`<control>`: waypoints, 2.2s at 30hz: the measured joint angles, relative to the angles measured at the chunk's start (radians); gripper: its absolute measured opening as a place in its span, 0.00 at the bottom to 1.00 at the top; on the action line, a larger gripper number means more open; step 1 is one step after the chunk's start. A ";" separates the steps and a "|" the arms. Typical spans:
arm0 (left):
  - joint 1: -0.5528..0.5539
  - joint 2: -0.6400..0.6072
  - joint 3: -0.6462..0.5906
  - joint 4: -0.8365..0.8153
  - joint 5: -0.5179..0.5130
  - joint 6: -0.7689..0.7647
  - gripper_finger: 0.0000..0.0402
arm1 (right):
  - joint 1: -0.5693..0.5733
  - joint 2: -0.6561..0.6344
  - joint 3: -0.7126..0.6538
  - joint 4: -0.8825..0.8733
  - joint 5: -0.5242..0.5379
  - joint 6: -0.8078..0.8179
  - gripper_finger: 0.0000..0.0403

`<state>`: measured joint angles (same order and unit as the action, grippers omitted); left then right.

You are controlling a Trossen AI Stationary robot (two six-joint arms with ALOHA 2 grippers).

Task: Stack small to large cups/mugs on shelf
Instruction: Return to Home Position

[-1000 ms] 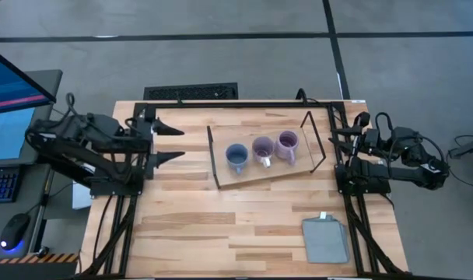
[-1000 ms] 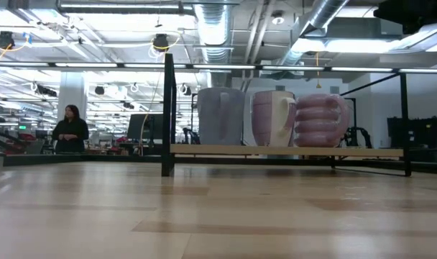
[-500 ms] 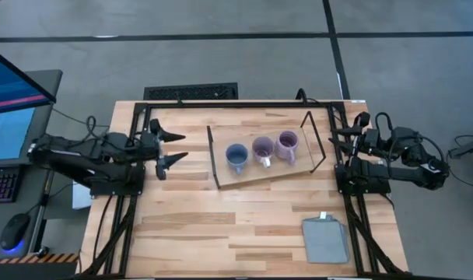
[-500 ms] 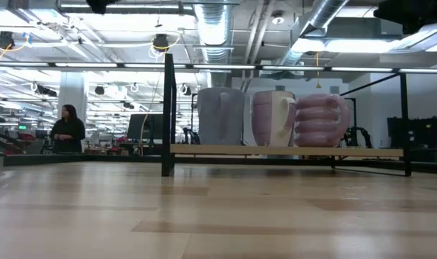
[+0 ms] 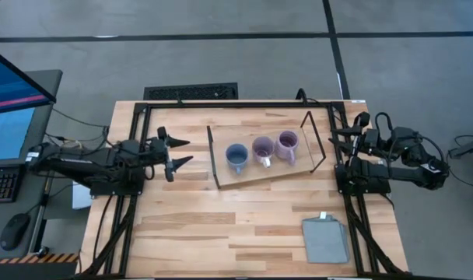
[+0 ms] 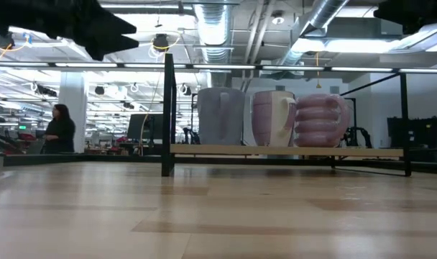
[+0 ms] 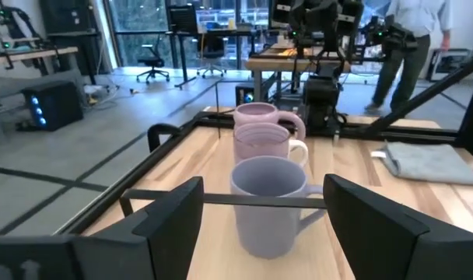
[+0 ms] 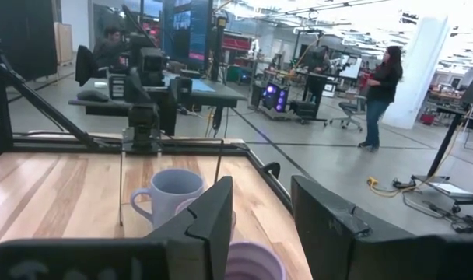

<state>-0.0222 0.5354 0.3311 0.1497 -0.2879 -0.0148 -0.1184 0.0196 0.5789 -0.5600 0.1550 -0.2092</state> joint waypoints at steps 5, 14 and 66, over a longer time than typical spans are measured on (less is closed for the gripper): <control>0.028 0.001 -0.010 -0.002 0.051 0.081 0.64 | 0.000 0.000 0.000 0.004 0.000 0.000 0.39; 0.034 -0.035 -0.010 0.007 0.156 0.182 0.64 | 0.000 0.000 0.000 0.007 0.003 0.000 0.38; 0.312 -0.197 -0.200 0.159 0.384 0.082 0.64 | -0.131 -0.016 -0.136 0.202 0.159 -0.149 0.38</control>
<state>0.2900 0.3382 0.1307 0.3085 0.0962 0.0672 -0.2496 0.0032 0.4433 -0.3579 0.3143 -0.3583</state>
